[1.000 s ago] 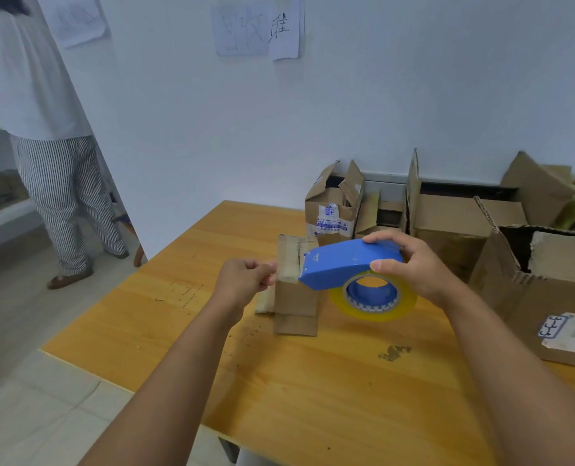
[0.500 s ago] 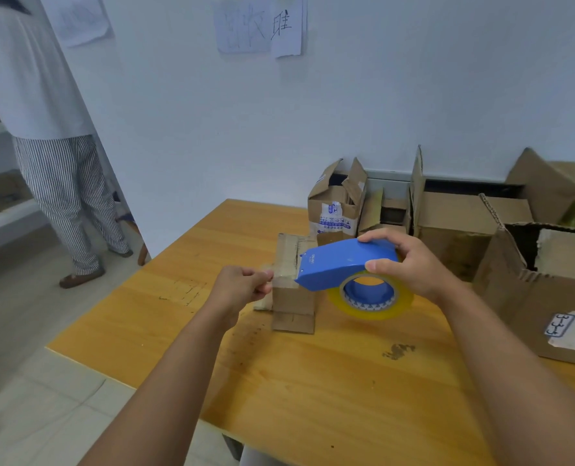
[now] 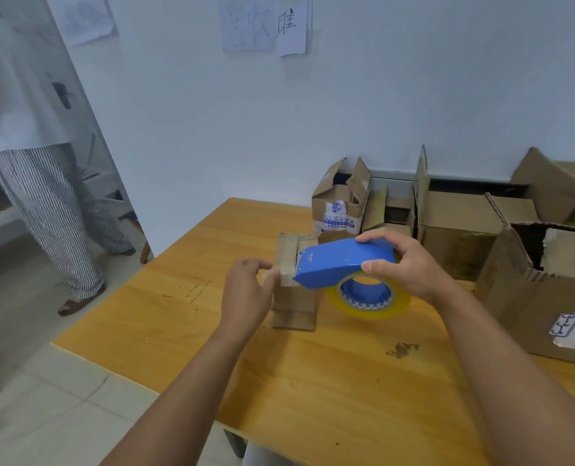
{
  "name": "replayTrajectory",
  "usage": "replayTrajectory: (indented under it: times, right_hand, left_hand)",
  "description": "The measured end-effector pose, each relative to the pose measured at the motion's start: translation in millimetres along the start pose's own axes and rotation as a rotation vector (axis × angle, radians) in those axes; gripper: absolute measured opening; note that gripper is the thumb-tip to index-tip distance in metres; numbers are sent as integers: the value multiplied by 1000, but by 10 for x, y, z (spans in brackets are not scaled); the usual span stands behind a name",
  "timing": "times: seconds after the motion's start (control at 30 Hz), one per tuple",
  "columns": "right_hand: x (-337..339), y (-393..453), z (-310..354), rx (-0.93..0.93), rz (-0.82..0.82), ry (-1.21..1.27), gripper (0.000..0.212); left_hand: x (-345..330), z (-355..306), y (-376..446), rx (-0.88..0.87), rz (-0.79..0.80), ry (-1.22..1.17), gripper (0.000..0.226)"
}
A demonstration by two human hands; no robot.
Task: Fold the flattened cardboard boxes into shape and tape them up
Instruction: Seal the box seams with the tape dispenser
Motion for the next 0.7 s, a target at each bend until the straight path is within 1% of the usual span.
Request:
replayTrajectory:
  times: [0.03, 0.17, 0.27, 0.33, 0.43, 0.5, 0.57, 0.63, 0.7]
  right_hand:
    - [-14, 3, 4, -4, -2, 2, 44]
    - [-49, -18, 30, -9, -20, 27, 41]
    - [-53, -42, 34, -16, -37, 59, 38]
    - [-64, -39, 38, -24, -39, 70, 40]
    - [-100, -17, 56, -35, -36, 81, 35]
    - [-139, -3, 63, -47, -55, 98, 29]
    - [-188, 8, 61, -56, -82, 120, 26]
    - [-245, 17, 60, -59, -92, 141, 25]
    - [-288, 28, 65, -61, -94, 154, 26]
  left_hand:
    - [-35, -28, -37, -20, 12, -11, 18]
    - [-50, -65, -92, 43, 36, -110, 20]
    - [-21, -80, -99, 36, 92, -133, 28]
    - [-21, -120, -108, -57, 159, -47, 38]
    - [-108, -140, -136, -245, 245, 181, 57]
    - [-121, -105, -134, -299, 218, 271, 64]
    - [-115, -70, -118, -376, 162, 305, 66]
    - [-119, -60, -116, -438, 135, 260, 70]
    - [-135, -51, -130, -459, 105, 218, 72]
Point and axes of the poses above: each hand's wrist, its own y-axis towards the middle knuckle, its own x-axis out of the back of the hand, z = x × y, the point moved 3 cm from there along y, towards the middle knuckle, and after that the axes turned 3 degrees about -y, right-handed, at the moved point
